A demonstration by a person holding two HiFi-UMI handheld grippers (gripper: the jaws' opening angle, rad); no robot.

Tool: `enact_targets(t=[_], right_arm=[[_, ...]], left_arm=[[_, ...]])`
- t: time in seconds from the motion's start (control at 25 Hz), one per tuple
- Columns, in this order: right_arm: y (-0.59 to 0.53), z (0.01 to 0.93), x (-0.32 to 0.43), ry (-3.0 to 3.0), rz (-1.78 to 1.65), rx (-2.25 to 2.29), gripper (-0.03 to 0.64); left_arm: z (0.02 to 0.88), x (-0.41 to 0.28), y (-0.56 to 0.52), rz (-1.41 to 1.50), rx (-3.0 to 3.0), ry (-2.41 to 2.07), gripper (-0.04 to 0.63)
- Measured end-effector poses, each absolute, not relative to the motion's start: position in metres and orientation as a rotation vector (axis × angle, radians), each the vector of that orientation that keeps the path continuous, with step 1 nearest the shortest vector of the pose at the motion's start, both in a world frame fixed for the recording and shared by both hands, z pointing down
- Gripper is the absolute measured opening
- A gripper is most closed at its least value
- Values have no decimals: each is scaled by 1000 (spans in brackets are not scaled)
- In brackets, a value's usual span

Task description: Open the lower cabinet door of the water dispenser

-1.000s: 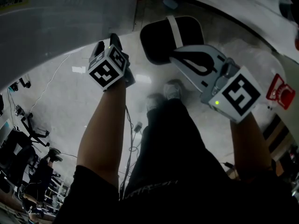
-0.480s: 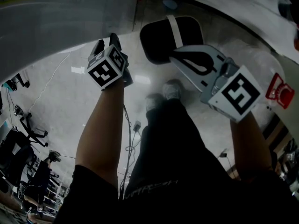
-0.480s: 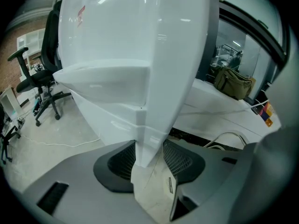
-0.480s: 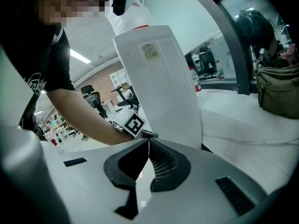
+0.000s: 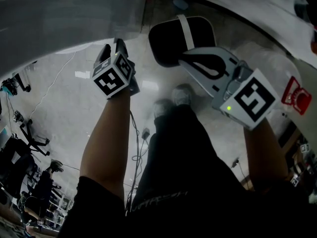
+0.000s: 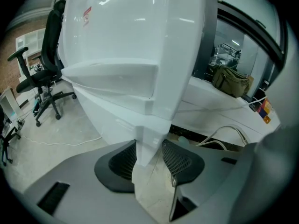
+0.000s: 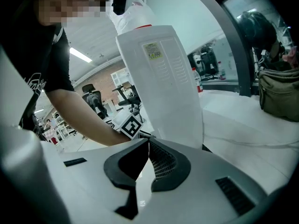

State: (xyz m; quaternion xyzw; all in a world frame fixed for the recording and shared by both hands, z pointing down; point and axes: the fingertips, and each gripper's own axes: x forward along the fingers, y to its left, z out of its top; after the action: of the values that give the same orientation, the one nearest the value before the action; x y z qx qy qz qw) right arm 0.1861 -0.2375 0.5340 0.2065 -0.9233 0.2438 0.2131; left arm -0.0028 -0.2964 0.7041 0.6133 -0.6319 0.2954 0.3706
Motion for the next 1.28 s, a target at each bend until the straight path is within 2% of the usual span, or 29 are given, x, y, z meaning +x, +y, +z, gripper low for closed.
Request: enact_targets(t=[0.36, 0.48, 0.68, 1.28], right_arm=[[-231, 535, 178, -2571, 675, 525, 14], [-224, 538, 168, -2579, 664, 504, 14], [-211, 539, 157, -2587, 647, 459, 14], [-194, 538, 144, -2565, 659, 421, 14]], left_arm=[[703, -4, -283, 774, 1601, -1570, 172], [705, -10, -272, 783, 1612, -1566, 128], [706, -20, -258, 808, 1591, -1574, 114], [701, -38, -230, 825, 1617, -1568, 103]])
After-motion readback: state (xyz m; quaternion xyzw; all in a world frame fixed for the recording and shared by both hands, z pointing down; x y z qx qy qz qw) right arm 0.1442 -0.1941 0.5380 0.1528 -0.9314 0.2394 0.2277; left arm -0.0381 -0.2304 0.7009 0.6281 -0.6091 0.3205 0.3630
